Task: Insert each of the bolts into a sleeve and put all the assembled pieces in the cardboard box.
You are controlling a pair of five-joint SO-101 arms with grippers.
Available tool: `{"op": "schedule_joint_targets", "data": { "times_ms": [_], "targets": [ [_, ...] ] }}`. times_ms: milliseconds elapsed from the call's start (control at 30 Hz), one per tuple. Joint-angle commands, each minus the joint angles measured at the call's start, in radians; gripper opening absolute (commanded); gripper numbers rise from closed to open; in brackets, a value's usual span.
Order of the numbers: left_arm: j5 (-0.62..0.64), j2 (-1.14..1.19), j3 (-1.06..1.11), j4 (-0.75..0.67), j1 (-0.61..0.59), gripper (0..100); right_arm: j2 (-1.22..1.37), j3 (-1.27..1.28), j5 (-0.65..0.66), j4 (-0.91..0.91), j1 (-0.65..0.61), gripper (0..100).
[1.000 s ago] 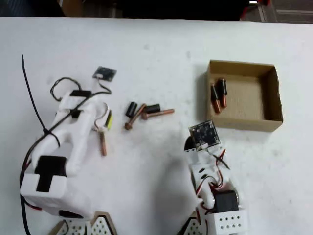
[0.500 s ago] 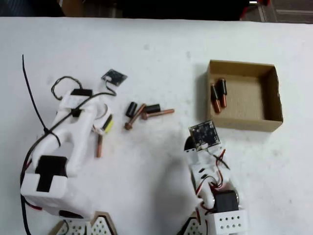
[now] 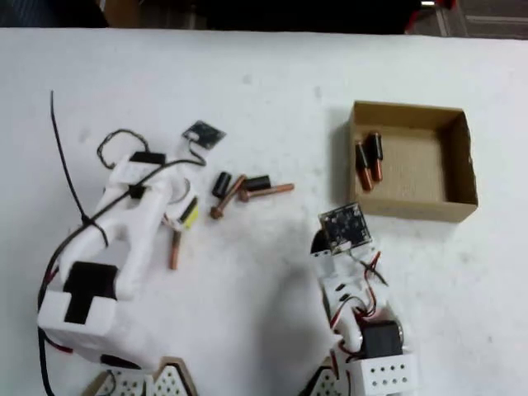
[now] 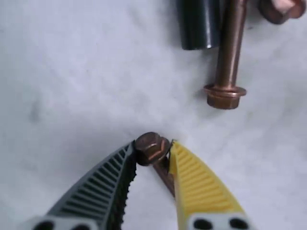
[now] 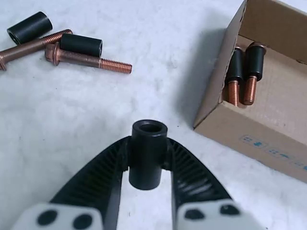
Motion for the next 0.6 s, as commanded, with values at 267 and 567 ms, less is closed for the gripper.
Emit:
{"op": "schedule_joint_targets", "data": {
  "times_ms": [267,567],
  "targets": [
    [0.104,-0.007,-0.009,0.018,0.019,16,-0.01,0.003,-0.002,-0.027,-0.008,1.8],
    [0.269,-0.007,-0.014,0.012,0.019,16,-0.01,0.003,-0.002,-0.027,-0.01,1.8]
  ]
}}
